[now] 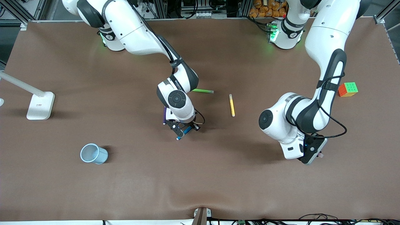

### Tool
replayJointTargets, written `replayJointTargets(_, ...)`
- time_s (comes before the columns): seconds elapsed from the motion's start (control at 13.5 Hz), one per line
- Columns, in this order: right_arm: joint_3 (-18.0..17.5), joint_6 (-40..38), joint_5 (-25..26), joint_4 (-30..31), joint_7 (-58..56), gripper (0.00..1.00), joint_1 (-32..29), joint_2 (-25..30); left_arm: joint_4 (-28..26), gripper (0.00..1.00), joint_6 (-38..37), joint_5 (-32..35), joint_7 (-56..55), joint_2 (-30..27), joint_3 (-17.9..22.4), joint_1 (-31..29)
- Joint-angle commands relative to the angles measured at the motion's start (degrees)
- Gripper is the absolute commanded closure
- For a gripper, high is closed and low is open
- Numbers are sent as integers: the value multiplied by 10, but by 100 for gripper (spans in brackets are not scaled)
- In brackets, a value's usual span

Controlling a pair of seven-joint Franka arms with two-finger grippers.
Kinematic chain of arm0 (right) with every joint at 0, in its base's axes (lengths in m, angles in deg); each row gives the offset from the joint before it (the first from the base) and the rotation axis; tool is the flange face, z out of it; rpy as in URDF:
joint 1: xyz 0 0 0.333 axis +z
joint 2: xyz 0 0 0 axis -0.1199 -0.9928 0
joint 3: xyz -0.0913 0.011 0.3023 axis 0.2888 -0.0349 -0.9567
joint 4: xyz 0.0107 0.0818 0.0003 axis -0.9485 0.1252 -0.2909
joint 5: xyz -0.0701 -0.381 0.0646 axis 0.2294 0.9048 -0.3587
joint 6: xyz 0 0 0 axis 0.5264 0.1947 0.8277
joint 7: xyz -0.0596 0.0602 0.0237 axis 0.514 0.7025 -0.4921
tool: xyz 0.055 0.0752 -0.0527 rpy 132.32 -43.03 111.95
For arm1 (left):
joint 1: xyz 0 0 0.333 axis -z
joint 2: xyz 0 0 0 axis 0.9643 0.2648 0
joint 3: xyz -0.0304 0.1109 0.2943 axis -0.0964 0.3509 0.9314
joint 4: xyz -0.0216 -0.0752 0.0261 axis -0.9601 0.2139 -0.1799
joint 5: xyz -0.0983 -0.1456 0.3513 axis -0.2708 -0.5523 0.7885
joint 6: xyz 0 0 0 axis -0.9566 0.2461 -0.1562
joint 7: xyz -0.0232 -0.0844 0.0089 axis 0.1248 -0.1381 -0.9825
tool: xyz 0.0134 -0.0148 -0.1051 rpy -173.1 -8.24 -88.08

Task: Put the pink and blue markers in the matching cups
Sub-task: 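Grasp the blue marker with the right gripper and lift it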

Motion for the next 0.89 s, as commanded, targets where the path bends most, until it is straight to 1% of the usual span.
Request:
replayJointTargets(0.0,3,-4,9,-28,10,100,2,-8,2,100,-11,16,-31,9,-1,1)
replayJointTargets(0.15,4,-15,4,-36,7,100,-2,5,2,100,-11,17,-42,17,-1,1)
replayJointTargets(0.37,1,-134,-7,-88,7,100,-41,11,2,100,-11,16,-51,18,-1,-2)
replayJointTargets(0.44,-3,-153,-31,-94,6,100,-62,18,1,83,-11,16,-51,18,-1,-3)
replayJointTargets(0.52,-1,-161,-53,-94,4,100,-70,30,1,35,-11,16,-50,18,-1,-3)
replayJointTargets(0.59,-1,-178,-63,-94,3,100,-84,43,1,0,-11,16,-50,17,-1,-5)
replayJointTargets(0.74,-4,-243,-73,-99,-2,100,-117,56,3,0,-11,10,-41,10,-2,-7)
replayJointTargets(0.81,-4,-267,-92,-103,-14,100,-135,70,3,0,-11,6,-37,6,-2,-6)
